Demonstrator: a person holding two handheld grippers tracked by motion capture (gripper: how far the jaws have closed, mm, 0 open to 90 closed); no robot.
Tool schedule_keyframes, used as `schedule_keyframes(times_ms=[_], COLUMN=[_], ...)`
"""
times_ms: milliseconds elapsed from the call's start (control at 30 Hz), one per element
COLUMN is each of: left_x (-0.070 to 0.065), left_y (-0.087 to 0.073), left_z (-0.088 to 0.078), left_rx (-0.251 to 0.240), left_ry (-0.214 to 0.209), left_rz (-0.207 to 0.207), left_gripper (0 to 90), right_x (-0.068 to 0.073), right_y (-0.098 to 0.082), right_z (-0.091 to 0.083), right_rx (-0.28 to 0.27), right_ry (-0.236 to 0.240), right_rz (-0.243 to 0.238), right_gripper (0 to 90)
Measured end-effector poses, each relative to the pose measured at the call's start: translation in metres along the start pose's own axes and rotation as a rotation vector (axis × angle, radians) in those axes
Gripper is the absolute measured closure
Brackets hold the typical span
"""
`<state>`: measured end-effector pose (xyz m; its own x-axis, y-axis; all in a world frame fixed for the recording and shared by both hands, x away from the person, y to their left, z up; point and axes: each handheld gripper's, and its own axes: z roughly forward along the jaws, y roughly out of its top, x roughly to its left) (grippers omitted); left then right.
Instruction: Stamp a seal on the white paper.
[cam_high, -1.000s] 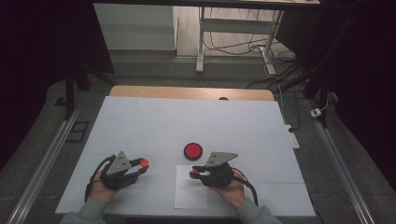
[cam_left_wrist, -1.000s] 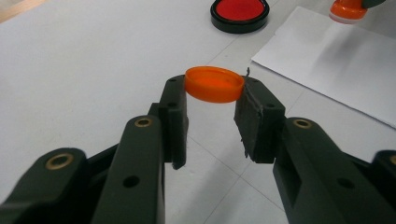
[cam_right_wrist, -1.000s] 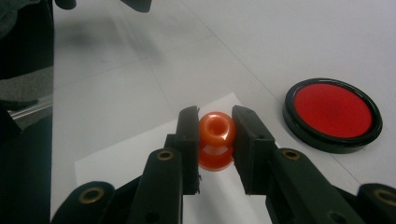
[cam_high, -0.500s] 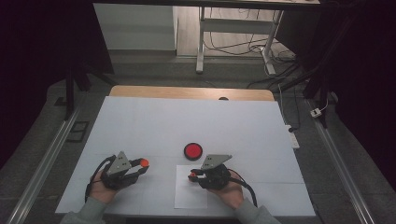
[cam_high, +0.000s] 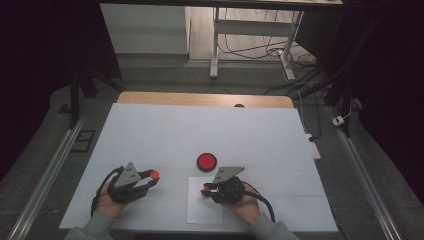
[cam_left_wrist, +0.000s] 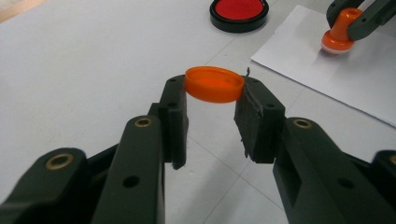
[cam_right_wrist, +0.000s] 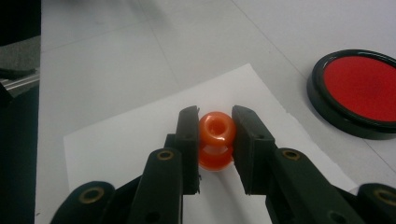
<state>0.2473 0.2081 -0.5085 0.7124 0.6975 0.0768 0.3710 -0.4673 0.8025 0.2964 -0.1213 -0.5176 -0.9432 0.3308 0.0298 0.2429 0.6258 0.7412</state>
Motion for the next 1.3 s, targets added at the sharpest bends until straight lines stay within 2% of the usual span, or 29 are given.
schedule_keyframes(times_ms=[467, 600, 967, 1300], left_x=[0.0002, -0.0004, -0.0013, -0.0012], left_y=[0.0, 0.0002, 0.0004, 0.0003], left_z=[-0.0001, 0.0003, 0.0004, 0.0006], left_rx=[0.001, 0.002, 0.002, 0.004], left_ry=[-0.001, 0.001, 0.001, 0.001], left_rz=[0.0, 0.001, 0.004, 0.001], left_gripper=[64.3, 64.3, 64.3, 64.3], right_x=[0.0008, 0.0033, 0.0056, 0.0054], right_y=[-0.0014, -0.0022, -0.0037, -0.007], right_z=[0.0048, 0.0053, 0.0054, 0.0055], right_rx=[0.026, 0.022, 0.019, -0.007], right_ry=[-0.013, -0.026, -0.04, -0.04], right_rz=[-0.019, -0.043, -0.051, -0.052], right_gripper=[71.8, 71.9, 72.2, 72.3])
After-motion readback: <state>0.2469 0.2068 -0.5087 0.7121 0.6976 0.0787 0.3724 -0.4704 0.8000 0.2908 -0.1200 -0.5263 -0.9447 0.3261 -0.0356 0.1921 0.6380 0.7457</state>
